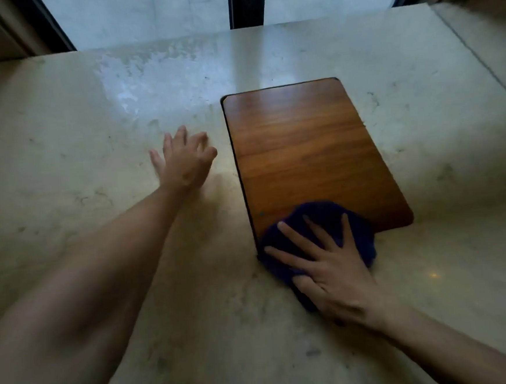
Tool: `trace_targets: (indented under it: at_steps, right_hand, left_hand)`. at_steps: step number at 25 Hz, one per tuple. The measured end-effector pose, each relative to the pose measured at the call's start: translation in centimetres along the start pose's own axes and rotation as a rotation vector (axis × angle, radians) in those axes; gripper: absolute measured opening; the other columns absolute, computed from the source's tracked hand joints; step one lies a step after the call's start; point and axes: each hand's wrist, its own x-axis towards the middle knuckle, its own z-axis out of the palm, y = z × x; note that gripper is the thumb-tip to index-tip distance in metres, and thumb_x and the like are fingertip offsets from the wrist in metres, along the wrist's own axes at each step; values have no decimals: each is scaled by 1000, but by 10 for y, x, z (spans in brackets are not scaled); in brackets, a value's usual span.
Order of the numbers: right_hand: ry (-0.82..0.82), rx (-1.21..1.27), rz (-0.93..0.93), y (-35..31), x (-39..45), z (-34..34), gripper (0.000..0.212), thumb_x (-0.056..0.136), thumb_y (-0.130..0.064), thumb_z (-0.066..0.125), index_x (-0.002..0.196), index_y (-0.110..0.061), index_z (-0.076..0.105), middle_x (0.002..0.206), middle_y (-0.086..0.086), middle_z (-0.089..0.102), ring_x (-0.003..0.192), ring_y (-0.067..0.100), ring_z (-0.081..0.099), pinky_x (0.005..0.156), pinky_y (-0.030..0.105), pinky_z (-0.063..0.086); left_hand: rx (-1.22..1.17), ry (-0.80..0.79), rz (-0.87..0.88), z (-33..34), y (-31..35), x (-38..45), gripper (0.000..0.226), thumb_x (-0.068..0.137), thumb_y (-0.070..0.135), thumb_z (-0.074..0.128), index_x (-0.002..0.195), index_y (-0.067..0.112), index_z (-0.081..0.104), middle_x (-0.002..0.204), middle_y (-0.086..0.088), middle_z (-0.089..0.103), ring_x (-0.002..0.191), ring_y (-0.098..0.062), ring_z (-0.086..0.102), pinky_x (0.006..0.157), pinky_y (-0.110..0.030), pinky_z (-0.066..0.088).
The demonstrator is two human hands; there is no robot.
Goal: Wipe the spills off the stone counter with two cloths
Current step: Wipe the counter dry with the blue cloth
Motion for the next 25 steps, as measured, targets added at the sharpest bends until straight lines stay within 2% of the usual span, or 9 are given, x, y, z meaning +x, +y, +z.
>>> trace_targets:
  at_steps: [3,5,8,11,13,16,19,22,25]
  right_hand:
    - [-43,-74,74,-37,-83,7,62,90,-48,37,149,-57,19,163,-14,19,149,25,11,107,71,6]
    - [-138,-94,121,-64,-118,14,69,82,-53,44,149,-52,26,161,-9,28,150,28,13,104,74,14]
    - [-146,-162,115,-89,-140,31,62,89,-68,36,148,-51,30,158,-6,31,151,31,2,101,73,13]
    - [-163,-240,-36,-95,-122,33,68,87,-80,27,149,-50,28,157,-7,35,149,33,7,103,68,11]
    - [-145,-277,-188,-100,-85,30,66,90,-76,28,151,-50,23,160,-8,31,146,35,19,105,64,13]
    - [-54,-108,-56,-104,6,23,62,91,-69,34,150,-54,20,162,-10,24,143,33,27,105,69,13]
    - [25,3,120,-84,119,9,52,98,-63,24,149,-58,13,165,-9,13,148,34,14,107,74,3]
    - [29,66,268,-37,250,-17,52,98,-60,20,145,-65,0,164,-12,-13,150,31,-11,106,75,-12]
    - [9,69,378,17,379,-46,51,98,-58,22,144,-66,2,163,-7,-23,148,31,-21,106,74,-15]
  left_hand:
    - [-57,-17,81,-21,-29,-16,72,81,56,36,142,21,50,157,-16,35,146,-34,27,117,-58,20]
    - [-8,-8,112,-28,-46,-25,75,79,58,37,142,21,50,156,-16,36,145,-34,30,115,-60,24]
    - [102,35,177,-29,-69,-33,69,81,54,39,140,20,50,154,-14,37,144,-30,31,114,-59,20]
    - [227,61,307,-21,-91,-35,63,88,57,33,144,27,38,159,-7,29,148,-26,24,117,-60,9]
    - [275,52,308,-19,-96,-31,63,91,60,27,147,32,32,162,-3,23,151,-25,17,119,-59,2]
    - [324,57,229,-22,-95,-30,64,92,59,22,150,35,28,166,-1,15,153,-27,6,117,-61,-9]
    - [330,114,133,-22,-90,-36,59,93,50,27,149,33,31,165,-3,20,153,-28,11,118,-66,-1]
    - [332,111,115,-19,-87,-36,57,92,46,33,146,31,38,162,-2,29,151,-29,20,116,-68,11]
    - [338,159,125,-18,-88,-32,59,86,45,44,143,28,49,159,-3,36,148,-31,29,113,-70,18]
